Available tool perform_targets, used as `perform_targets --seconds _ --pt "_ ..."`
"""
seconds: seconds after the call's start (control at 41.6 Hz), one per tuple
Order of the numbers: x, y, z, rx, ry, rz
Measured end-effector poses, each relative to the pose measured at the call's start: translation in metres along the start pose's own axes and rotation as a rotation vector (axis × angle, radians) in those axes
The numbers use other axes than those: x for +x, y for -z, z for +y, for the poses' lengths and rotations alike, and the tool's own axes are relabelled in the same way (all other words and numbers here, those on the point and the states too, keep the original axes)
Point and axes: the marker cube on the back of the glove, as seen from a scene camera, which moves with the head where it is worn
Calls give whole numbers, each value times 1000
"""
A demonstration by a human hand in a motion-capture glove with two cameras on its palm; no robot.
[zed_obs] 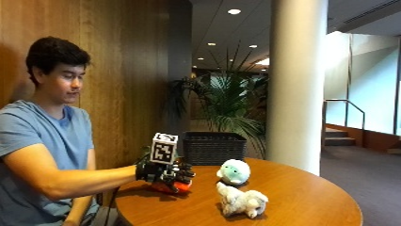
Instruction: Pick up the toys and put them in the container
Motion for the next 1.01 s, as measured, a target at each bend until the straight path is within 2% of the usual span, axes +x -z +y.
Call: perform_targets --seconds 0.241,0.433,0.505,0.674,0.77,0.866,0.963,1.011 --pt "-1 -15 -6 -2 37 -23" --pt "-7 -6 -8 27 -31 -55" --pt "-10 -5 -9 44 -6 -93" --pt "-24 -8 -10 204 77 -44" --pt "-28 -2 -14 167 104 -11" --pt "-26 15 -16 89 142 19" --pt "-15 58 -18 136 168 206" --pt "-25 87 -18 160 211 171"
